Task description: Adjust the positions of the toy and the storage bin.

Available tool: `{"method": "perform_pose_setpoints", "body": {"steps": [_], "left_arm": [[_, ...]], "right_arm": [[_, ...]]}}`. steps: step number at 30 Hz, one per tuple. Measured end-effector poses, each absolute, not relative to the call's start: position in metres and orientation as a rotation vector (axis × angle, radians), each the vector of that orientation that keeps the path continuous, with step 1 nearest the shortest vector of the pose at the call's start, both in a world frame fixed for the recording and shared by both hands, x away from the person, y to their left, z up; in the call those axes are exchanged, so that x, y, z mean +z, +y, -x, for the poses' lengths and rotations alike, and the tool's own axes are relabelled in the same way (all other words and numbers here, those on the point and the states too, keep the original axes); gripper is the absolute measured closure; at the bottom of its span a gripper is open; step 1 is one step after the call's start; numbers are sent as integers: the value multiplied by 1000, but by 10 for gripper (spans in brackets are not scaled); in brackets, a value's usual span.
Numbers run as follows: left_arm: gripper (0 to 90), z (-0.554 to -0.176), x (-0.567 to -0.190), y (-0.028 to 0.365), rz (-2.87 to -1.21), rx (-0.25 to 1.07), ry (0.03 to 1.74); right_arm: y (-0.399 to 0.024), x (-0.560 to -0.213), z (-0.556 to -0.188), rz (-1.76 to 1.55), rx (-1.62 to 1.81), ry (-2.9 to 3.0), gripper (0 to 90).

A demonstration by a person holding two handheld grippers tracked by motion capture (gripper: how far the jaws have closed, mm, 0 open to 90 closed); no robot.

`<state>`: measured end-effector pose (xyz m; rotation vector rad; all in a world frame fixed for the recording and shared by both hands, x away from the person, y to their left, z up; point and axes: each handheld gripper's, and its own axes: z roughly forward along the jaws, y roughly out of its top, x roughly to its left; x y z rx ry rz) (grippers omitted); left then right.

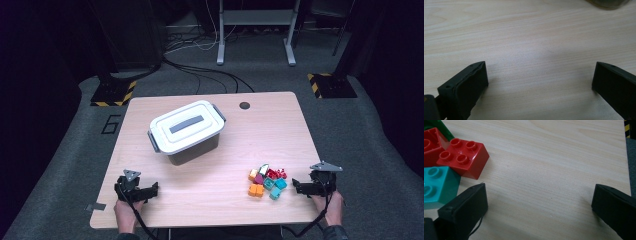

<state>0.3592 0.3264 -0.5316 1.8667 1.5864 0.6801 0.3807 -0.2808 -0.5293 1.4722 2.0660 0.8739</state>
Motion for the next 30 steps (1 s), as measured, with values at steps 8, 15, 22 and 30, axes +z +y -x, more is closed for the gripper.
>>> {"method": "perform_pose_setpoints", "body": {"steps": [8,15,22,30], "left_arm": [[0,-359,-532,325,-1866,669,1576],[0,-358,-531,322,-1885,698,1557],[4,-359,-527,320,-1902,700,1531],[8,-364,-497,311,-1883,678,1451]], "right_arm": [[-281,-529,-381,-1472,873,2067,0],[-281,-529,-381,-1470,870,2066,0],[-281,-529,-381,-1472,873,2067,0],[-281,-529,-381,-1472,873,2067,0]]}}
